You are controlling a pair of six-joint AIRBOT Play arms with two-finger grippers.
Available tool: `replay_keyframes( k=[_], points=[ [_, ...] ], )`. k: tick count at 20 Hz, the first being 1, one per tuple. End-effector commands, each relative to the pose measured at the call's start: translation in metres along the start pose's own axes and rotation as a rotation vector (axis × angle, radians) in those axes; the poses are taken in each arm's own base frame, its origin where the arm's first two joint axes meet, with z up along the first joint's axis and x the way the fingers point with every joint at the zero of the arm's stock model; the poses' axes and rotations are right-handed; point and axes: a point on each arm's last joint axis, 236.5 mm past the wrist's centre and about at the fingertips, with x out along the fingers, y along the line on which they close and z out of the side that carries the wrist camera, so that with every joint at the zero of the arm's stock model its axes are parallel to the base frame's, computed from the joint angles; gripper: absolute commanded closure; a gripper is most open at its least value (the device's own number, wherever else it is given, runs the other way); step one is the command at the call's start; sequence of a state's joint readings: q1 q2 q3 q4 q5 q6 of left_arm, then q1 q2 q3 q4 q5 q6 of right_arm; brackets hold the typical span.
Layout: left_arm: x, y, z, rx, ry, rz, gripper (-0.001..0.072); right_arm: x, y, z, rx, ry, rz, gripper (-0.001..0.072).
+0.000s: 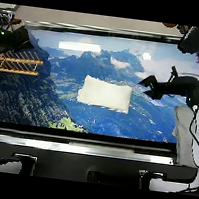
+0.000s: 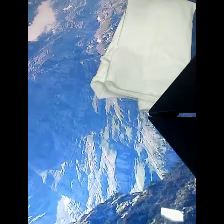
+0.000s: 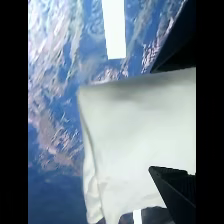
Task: Fold the clothes and pants, and hang the long-sleeved shirts on hangers.
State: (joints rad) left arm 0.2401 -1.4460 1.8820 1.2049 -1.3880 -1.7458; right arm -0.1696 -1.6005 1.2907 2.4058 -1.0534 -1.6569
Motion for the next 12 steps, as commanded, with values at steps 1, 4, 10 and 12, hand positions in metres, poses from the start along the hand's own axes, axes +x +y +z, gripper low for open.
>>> replay_keyframes(
  k=[1, 4, 10, 12],
  points=[
    [0.0, 0.0, 0.0, 0.019, 0.001, 0.001, 0.0693, 0.026, -0.029, -0.032, 0.02, 0.106, 0.045, 0.006],
    [0.0, 0.0, 0.0, 0.018, 0.0, 0.001, 0.0692, 0.057, -0.027, -0.047, 0.022, 0.16, 0.083, 0.006],
    [0.002, 0.001, 0.0, 0.018, 0.003, 0.001, 0.0692, 0.085, -0.026, -0.067, 0.008, 0.222, 0.096, 0.0111],
    [0.004, 0.001, -0.001, 0.016, 0.007, 0.002, 0.0692, 0.086, -0.029, -0.065, 0.002, 0.212, 0.088, 0.0179]
  ],
)
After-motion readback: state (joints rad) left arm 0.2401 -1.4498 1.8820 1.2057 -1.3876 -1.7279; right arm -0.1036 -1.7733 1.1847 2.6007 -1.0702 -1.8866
